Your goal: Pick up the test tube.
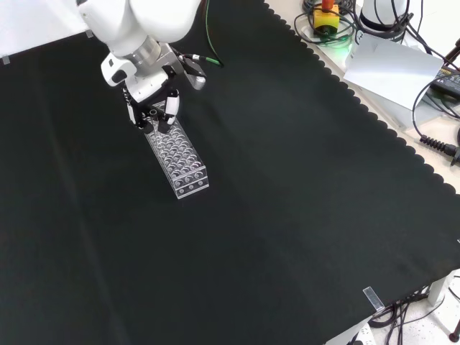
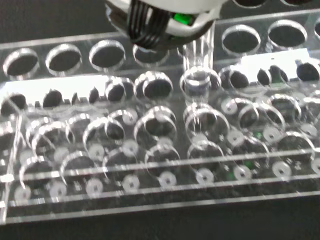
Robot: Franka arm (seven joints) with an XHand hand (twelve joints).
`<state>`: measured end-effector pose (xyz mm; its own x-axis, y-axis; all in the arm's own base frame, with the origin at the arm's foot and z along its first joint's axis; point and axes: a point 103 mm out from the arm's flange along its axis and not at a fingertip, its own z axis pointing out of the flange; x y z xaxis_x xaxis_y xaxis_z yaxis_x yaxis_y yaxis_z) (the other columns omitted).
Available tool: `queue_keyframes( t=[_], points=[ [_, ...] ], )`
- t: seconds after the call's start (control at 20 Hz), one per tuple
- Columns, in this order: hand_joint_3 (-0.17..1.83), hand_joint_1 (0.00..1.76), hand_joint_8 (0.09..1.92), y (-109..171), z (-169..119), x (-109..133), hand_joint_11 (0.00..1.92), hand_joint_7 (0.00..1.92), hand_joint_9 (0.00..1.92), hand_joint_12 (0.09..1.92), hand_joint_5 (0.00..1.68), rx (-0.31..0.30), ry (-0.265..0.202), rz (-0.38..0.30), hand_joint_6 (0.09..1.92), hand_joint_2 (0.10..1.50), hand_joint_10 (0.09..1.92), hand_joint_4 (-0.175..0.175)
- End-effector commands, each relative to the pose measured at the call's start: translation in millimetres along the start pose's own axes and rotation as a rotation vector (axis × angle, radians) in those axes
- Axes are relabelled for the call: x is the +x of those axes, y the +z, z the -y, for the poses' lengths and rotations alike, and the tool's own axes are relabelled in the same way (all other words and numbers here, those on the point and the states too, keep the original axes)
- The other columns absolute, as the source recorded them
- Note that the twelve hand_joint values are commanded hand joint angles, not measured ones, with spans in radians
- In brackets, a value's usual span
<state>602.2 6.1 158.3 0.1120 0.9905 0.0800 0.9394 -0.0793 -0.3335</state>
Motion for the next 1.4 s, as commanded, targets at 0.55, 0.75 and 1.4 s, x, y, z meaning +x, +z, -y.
queue_keyframes(
  t=[0.55, 0.75, 1.4],
  points=[
    [0.52, 1.22, 0.36, -55, 6, -27, 1.24, 1.76, 1.61, 0.89, 1.32, -0.078, -0.076, -0.274, 0.51, 0.72, 0.42, -0.175],
    [0.53, 1.22, 0.36, -73, 14, -29, 1.23, 1.76, 1.61, 0.89, 1.33, -0.118, 0.003, -0.232, 0.51, 0.71, 0.42, -0.175],
    [0.55, 1.22, 0.36, -154, 52, -17, 1.23, 1.76, 1.62, 0.89, 1.33, -0.218, 0.044, -0.248, 0.52, 0.70, 0.42, -0.175]
  ],
)
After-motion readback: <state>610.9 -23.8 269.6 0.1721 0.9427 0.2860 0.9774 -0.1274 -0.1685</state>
